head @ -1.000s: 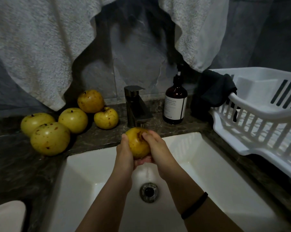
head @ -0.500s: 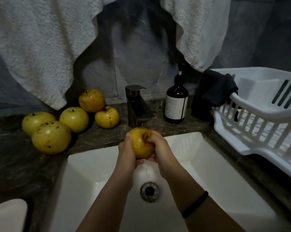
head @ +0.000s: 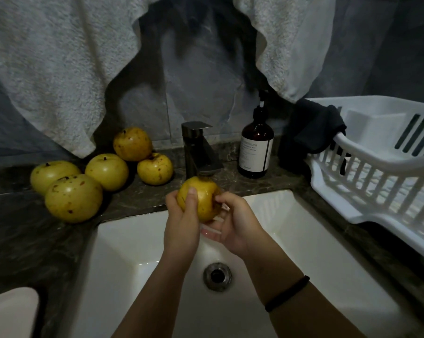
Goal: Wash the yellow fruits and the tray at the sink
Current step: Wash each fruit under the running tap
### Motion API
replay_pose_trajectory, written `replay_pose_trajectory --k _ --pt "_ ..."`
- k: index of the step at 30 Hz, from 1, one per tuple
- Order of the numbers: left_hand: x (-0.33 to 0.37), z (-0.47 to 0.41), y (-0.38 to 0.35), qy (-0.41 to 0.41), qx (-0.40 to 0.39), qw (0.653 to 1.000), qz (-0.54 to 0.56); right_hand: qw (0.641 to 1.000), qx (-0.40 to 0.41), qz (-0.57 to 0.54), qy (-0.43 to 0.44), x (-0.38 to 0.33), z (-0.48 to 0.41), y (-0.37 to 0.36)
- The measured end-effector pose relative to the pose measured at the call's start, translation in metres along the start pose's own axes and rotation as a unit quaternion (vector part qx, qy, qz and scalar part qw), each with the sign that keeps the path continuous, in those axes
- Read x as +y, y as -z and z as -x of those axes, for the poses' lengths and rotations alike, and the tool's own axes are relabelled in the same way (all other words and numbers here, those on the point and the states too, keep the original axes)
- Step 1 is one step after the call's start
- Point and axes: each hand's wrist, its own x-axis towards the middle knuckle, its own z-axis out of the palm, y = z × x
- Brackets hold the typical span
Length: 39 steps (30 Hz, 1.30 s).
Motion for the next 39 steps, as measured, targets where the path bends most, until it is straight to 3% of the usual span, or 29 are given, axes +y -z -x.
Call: replay_pose_trajectory --k 3,9,14,19,21,25,32,36,39 --pt "0.000 0.000 0.002 -0.034 0.025 0.999 -0.011 0.999 -0.013 -0.032 -0.033 -0.001 0.000 -0.003" --pt "0.003 0.002 -0.002 -0.013 0.000 0.999 0.030 0.999 -0.021 -0.039 0.011 -0.003 -0.001 -0.003" --pt "0.003 -0.001 -0.001 0.064 -0.042 0.988 0.137 0.999 -0.004 -0.003 0.033 -0.004 0.002 -0.001" --pt "-0.003 -0.010 0.000 0.105 -0.034 0.980 0.164 0.999 0.022 -0.007 0.045 -0.003 0.002 -0.002" --pt "-0.002 -0.008 0.002 0.155 -0.070 0.963 0.211 0.998 0.039 -0.007 0.041 -0.003 0.002 -0.002" --pt "0.001 -0.003 -0.001 0.271 -0.135 0.915 0.266 1.000 -0.004 -0.024 -0.004 -0.006 0.005 -0.004" --pt "-0.004 -0.002 -0.003 0.225 -0.180 0.947 0.145 0.991 0.108 0.057 0.057 -0.002 -0.007 -0.004" --pt "-0.002 -0.003 -0.006 0.216 -0.156 0.947 0.177 0.986 0.098 0.080 0.108 -0.002 0.000 -0.010" --pt "-0.004 -0.003 -0.006 0.216 -0.159 0.945 0.189 0.963 0.103 0.161 0.191 0.001 0.003 -0.010"
